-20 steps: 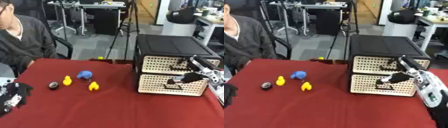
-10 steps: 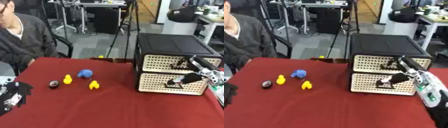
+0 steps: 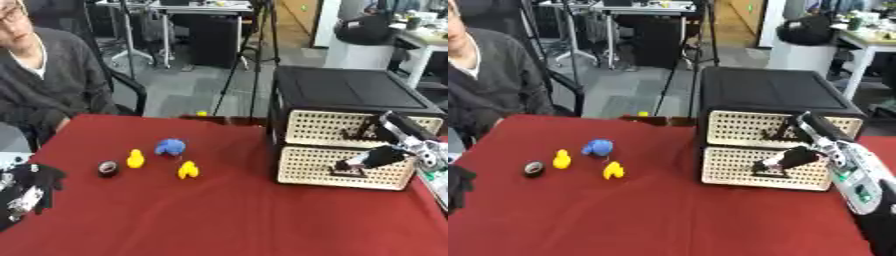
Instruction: Pick up objects from table and place into drawer.
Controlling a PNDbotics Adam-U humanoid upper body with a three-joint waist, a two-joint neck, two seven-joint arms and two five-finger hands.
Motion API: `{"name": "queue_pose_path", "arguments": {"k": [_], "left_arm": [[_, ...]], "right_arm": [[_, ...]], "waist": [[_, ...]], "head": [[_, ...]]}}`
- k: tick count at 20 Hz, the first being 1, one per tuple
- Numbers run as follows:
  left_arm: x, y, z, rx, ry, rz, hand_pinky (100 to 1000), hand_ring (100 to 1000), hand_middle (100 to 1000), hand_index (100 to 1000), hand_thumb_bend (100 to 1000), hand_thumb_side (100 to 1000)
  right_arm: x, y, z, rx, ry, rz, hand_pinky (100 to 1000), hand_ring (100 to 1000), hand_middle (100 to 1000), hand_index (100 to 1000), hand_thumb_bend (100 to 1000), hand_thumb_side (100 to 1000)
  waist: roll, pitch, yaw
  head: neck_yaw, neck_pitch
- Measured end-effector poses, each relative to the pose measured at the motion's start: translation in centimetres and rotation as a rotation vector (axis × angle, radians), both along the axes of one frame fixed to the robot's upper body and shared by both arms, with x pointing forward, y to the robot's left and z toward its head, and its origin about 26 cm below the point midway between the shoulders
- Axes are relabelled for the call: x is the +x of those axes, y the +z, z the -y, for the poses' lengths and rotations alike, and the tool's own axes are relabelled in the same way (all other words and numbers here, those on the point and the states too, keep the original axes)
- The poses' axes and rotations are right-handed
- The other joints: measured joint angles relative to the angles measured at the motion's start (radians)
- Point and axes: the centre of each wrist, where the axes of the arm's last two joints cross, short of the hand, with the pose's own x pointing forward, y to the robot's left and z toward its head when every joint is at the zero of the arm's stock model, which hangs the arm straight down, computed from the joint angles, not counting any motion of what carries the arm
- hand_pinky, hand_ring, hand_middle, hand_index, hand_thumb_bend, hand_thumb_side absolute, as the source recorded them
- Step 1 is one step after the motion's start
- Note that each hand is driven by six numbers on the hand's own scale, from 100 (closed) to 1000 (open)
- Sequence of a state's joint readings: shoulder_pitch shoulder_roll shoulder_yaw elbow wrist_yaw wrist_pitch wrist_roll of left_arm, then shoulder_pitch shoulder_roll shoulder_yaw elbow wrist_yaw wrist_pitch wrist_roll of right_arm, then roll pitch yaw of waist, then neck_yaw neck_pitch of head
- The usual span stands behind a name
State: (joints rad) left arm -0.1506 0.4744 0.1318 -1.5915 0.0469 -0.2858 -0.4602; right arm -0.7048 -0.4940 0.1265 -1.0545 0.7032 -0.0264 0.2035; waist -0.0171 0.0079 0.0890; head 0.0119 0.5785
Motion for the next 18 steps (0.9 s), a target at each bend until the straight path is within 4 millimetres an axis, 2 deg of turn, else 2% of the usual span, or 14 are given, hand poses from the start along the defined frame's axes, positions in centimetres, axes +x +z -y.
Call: {"name": "queue_pose_path", "arguments": {"k": [8, 12, 18], "left_arm": [[0.0, -0.1, 0.0, 0.0, 0.001, -0.002, 228, 354, 478, 684, 100, 660], [0.0, -0.1, 0.0, 0.0, 0.001, -0.003, 228, 354, 478, 684, 100, 660], [0.0, -0.1, -0.1, -0.001, 0.002, -0.005, 228, 353, 479, 684, 100, 661]], "right_arm": [[-0.5, -0.3, 0.1, -0.008, 0.005, 0.003, 114, 100, 100, 485, 1000, 451], [-0.8, -0.3, 0.1, -0.022, 0.011, 0.0, 112, 100, 100, 439, 1000, 442], [-1.1, -0.4, 0.2, -0.05, 0.018, -0.011, 105, 100, 100, 433, 1000, 455]], "waist": [[0.0, -0.001, -0.003], [0.0, -0.001, -0.007], [0.0, -0.002, -0.008]], "head": [[0.001, 0.0], [0.001, 0.0], [0.001, 0.0]]}}
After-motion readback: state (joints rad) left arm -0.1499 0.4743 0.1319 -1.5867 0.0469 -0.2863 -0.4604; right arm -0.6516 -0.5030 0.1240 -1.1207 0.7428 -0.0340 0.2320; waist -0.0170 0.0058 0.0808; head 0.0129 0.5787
